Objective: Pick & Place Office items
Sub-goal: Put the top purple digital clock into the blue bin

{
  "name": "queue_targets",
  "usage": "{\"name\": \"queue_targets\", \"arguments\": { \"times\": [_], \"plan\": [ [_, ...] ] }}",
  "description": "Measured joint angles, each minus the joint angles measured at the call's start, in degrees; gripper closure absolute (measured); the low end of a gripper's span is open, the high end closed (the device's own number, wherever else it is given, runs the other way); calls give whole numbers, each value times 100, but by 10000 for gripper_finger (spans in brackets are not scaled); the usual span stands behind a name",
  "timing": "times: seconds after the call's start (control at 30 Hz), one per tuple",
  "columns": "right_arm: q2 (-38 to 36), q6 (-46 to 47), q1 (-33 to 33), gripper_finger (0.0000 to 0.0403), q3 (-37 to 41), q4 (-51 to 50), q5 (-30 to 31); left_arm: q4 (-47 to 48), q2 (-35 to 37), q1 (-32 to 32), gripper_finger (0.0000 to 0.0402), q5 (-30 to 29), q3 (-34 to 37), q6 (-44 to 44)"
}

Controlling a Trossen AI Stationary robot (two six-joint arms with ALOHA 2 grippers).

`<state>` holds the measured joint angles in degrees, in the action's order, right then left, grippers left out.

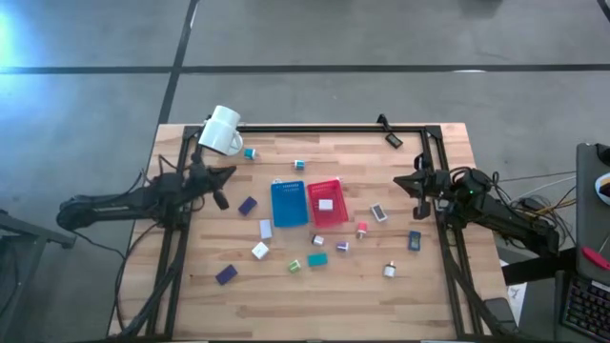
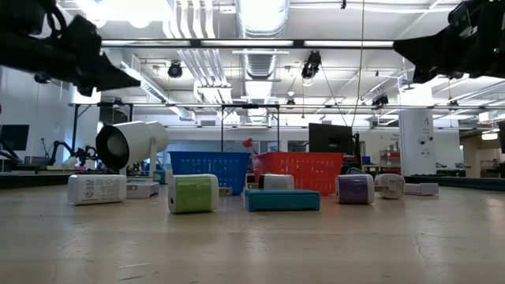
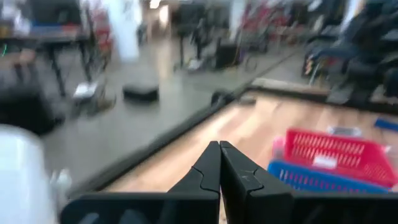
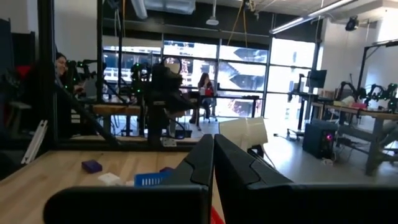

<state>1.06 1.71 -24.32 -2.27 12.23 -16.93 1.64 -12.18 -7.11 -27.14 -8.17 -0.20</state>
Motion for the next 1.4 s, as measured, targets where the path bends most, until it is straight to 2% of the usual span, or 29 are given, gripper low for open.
{"name": "queue_targets", "arguments": {
  "times": [0.2,0.47,0.6,0.73,0.9,1.03,1.23,1.4],
  "plan": [
    [19,19,2,394,-3,2,4,1506,-724,7,400,43,-932,-1146],
    [15,112,2,394,-6,31,20,3591,-2544,7,395,116,-2388,-2112],
    [20,95,2,394,-6,4,24,4151,-3437,11,376,634,-2893,-2283],
    [26,88,2,394,-6,-2,24,4212,-4164,9,356,639,-3123,-2459],
    [28,90,2,394,-7,-24,26,4126,-4844,9,305,700,-3107,-2318],
    [28,67,2,394,-8,-192,17,4125,-5268,9,244,1009,-3101,-2491],
    [28,113,2,394,-8,-222,13,4113,-5881,4,152,1099,-3098,-2681],
    [28,123,4,394,-8,-292,-137,3963,-6357,11,107,1115,-2989,-2864]
  ]
}}
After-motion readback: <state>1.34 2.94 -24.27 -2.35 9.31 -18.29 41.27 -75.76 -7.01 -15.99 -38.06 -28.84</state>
